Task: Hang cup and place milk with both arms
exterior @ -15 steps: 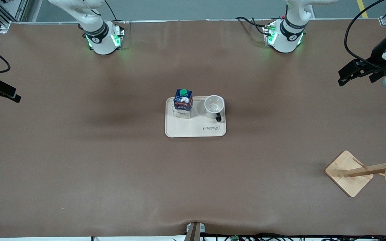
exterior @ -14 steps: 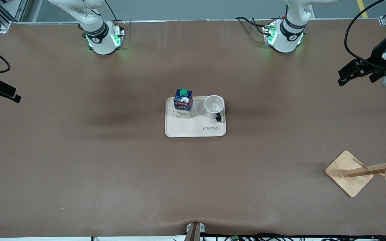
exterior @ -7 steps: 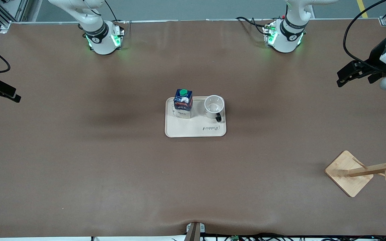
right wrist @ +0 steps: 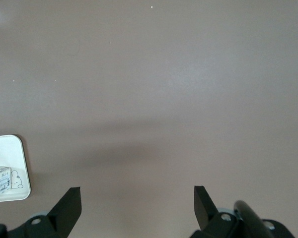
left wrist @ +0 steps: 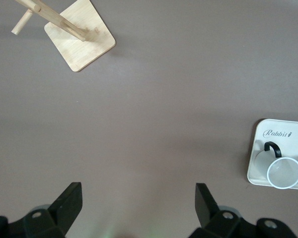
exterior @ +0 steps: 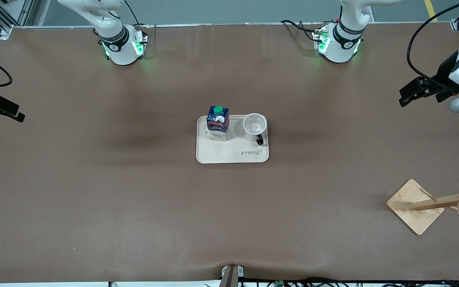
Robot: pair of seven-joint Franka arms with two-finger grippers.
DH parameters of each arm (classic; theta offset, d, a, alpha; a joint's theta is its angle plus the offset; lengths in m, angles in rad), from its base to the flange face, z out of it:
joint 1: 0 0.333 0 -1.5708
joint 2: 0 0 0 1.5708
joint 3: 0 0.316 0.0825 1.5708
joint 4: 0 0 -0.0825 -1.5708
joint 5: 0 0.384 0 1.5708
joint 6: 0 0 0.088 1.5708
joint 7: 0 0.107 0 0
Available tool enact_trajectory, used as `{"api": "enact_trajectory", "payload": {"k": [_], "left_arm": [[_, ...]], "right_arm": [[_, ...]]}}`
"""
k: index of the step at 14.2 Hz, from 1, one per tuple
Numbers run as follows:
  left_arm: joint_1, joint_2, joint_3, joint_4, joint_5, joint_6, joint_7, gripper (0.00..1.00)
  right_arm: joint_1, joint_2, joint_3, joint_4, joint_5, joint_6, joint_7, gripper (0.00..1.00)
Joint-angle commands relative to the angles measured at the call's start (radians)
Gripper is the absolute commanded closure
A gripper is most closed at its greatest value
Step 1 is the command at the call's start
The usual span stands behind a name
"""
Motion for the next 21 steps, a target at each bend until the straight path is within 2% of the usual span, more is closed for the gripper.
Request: {"api": "enact_trajectory", "payload": {"k": [1, 6, 12, 17, 21], "left_arm": [[0.007, 0.019, -0.004, 0.016, -0.017, -0.016, 0.028, 0.00], [-0.022, 0.073, -0.045, -0.024, -0.047, 0.032, 0.006, 0.00], [-0.022, 0.177, -0.177, -0.064, -0.049, 0.133, -0.023, 0.00], [-0.031, 0.196, -0.257, -0.220, -0.050, 0.351, -0.151, 0.00], [-0.108, 0.275, -0.263, -0.239, -0.049, 0.434, -0.291, 0.00]], "right_arm": [[-0.025, -0.009, 0.016, 0.003, 0.014, -0.009, -0.005, 0.00], [-0.025, -0.009, 0.016, 0.003, 0.014, -0.009, -0.005, 0.00], [-0.025, -0.009, 0.016, 0.003, 0.014, -0.009, -0.007, 0.00], [-0.025, -0.007, 0.016, 0.003, 0.014, -0.009, -0.005, 0.00], [-0.025, -0.009, 0.016, 0.003, 0.014, -0.009, -0.007, 0.00]]}}
